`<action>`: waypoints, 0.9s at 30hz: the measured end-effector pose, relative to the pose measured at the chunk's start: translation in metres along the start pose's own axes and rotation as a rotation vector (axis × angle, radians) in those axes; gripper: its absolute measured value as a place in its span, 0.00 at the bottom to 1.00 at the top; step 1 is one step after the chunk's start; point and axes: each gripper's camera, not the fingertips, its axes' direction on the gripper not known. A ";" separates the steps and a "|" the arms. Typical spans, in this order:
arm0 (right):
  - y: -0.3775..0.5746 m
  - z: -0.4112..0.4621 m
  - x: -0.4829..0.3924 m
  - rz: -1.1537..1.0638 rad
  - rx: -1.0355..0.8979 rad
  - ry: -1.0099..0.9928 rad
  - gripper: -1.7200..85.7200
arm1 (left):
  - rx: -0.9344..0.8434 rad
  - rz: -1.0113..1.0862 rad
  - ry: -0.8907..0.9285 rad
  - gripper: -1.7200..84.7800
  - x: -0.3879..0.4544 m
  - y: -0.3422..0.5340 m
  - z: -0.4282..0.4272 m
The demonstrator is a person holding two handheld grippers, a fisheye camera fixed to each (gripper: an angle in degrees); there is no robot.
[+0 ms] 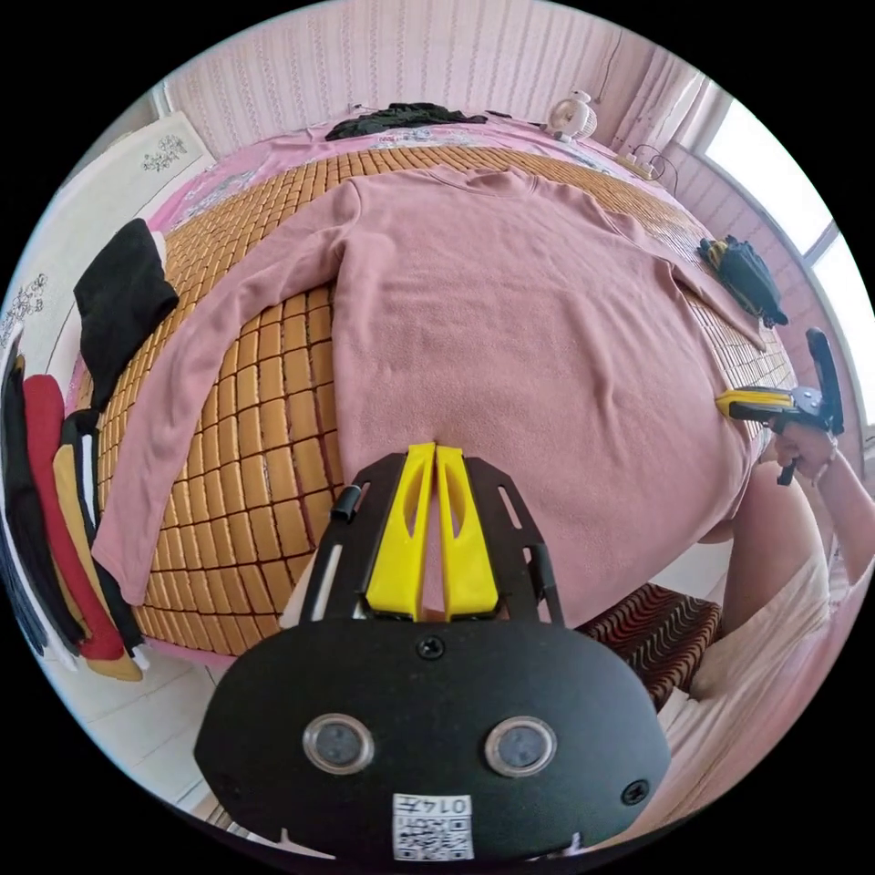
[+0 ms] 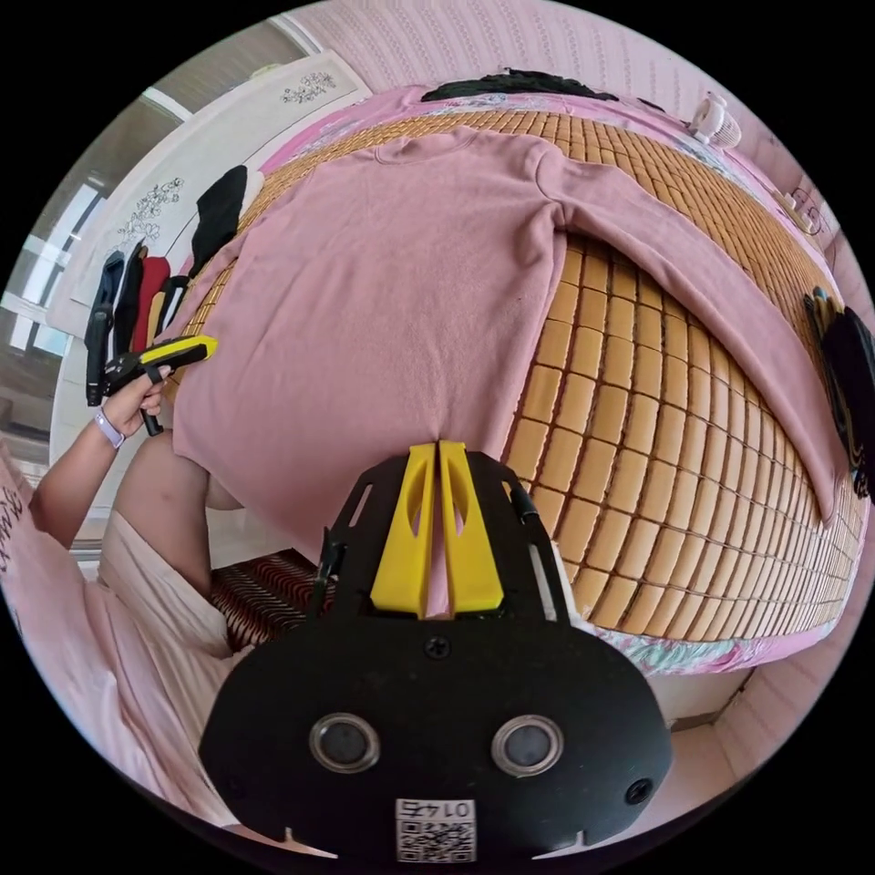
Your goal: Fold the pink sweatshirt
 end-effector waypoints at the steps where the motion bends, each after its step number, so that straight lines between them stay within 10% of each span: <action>1: 0.006 -0.003 -0.007 -0.002 0.028 0.023 0.01 | 0.021 0.000 -0.006 0.01 -0.001 0.006 -0.002; 13: 0.067 -0.098 -0.067 0.198 0.285 0.061 0.02 | 0.551 -0.407 -0.027 0.01 -0.132 0.138 -0.129; 27: -0.049 -0.012 -0.373 -0.520 0.122 -0.025 0.10 | 0.726 -0.941 -0.086 0.07 -0.366 0.350 -0.173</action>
